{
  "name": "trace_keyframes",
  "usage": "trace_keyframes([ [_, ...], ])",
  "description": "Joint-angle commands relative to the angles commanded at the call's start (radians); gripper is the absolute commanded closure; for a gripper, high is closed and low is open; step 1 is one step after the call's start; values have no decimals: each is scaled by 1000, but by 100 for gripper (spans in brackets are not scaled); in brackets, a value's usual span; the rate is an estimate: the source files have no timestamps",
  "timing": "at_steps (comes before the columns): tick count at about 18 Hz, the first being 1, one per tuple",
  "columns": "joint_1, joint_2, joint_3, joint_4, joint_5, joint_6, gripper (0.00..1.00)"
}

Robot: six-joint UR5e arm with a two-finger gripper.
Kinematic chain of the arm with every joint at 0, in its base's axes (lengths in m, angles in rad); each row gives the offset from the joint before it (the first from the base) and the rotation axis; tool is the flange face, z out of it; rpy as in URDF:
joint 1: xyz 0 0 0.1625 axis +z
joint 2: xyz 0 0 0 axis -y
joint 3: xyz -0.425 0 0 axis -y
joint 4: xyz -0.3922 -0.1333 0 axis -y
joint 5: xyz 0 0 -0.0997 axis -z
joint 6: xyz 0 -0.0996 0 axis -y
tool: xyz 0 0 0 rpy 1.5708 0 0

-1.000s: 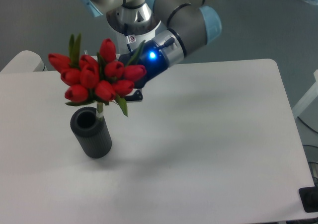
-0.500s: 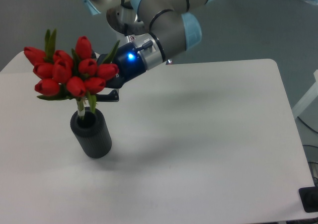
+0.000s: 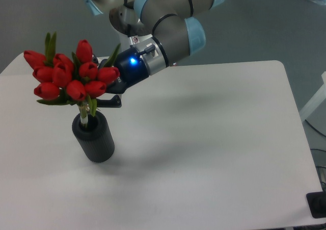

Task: Insert the flowers into the vase
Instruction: 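Lower the tulip stems into the opening of the black vase, then push the tulips further down into the vase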

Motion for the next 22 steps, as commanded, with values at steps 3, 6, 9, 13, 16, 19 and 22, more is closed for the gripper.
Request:
trace_keyframes([
  [3, 0, -2, -2, 2, 0, 0, 92],
  [6, -1, -2, -12, 3, 2, 8, 91],
  [9, -5, -11, -23, 8, 5, 20, 89],
  [13, -9, -20, -46, 9, 9, 61, 89],
  [16, -11, -32, -60, 12, 12, 84, 88],
  [19, -12, -44, -90, 11, 14, 149, 85],
  [22, -14, -67, -133, 15, 15, 220, 82],
])
